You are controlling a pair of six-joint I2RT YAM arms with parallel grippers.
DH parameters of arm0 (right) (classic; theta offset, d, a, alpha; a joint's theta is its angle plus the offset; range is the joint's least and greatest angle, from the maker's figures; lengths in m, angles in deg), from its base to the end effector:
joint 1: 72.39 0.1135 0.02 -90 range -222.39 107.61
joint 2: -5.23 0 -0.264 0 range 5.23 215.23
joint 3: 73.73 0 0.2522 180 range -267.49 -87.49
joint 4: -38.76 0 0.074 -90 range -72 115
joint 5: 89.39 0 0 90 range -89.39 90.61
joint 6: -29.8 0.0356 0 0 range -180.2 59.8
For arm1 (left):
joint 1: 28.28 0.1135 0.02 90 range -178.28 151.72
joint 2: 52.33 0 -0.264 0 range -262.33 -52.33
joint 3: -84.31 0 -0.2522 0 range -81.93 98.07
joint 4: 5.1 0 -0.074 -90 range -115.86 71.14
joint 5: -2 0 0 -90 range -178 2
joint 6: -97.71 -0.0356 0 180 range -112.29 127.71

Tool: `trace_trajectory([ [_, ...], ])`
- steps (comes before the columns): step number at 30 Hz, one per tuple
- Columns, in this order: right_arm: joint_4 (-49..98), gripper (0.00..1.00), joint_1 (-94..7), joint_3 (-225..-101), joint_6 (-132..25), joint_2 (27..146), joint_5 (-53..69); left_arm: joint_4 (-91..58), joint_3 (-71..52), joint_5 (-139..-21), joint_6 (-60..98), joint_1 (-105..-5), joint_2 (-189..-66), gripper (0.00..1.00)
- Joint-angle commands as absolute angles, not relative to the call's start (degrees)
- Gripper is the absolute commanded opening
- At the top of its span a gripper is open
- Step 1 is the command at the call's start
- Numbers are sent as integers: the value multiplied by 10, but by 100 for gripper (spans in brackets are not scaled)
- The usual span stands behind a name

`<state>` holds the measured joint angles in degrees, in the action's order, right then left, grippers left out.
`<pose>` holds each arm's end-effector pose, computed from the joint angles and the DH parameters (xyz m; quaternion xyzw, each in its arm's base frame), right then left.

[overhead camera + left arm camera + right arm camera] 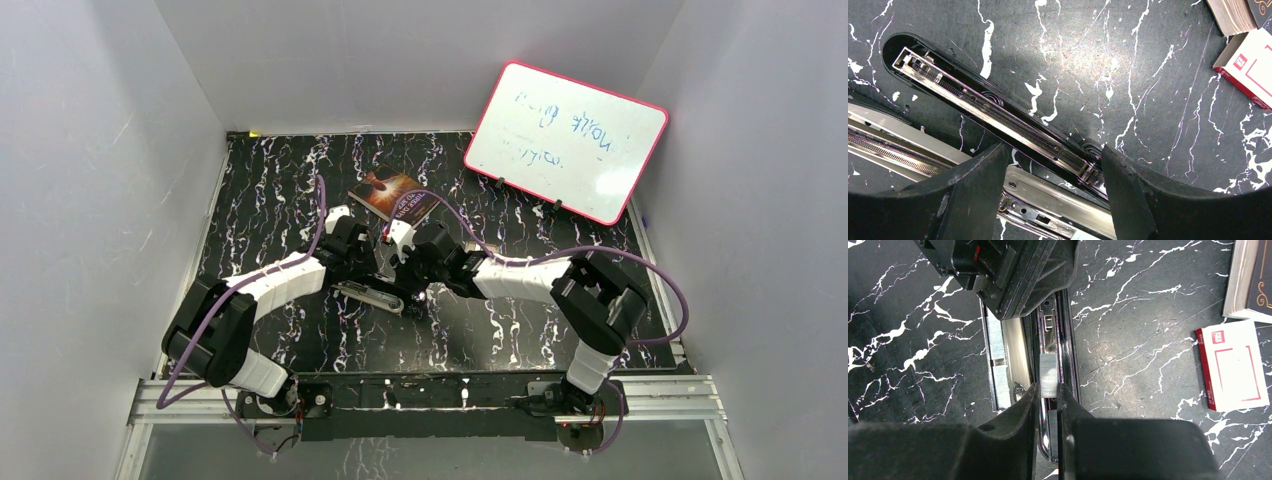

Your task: Load the staples into the stapler

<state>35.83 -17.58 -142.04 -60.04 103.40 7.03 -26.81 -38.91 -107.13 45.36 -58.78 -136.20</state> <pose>0.2089 0.3032 0.1900 -0.4262 0.7664 0.2642 0.4014 0.2534 -0.1357 0.1802 -0.1159 0.9176 -0.0656 0.3745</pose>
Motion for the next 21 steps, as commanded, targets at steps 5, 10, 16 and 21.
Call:
trace_trajectory([
  [5,355,0,-176,-1450,-593,1047,79,-302,-384,-1087,445,-590,-1348,67],
  [10,350,0,-177,-1451,-592,1047,80,-304,-385,-1088,446,-590,-1347,67],
  [16,352,0,-176,-1452,-592,1043,75,-303,-385,-1088,446,-590,-1348,67],
  [21,386,0,-177,-1436,-593,1020,77,-303,-385,-1088,446,-590,-1348,67],
])
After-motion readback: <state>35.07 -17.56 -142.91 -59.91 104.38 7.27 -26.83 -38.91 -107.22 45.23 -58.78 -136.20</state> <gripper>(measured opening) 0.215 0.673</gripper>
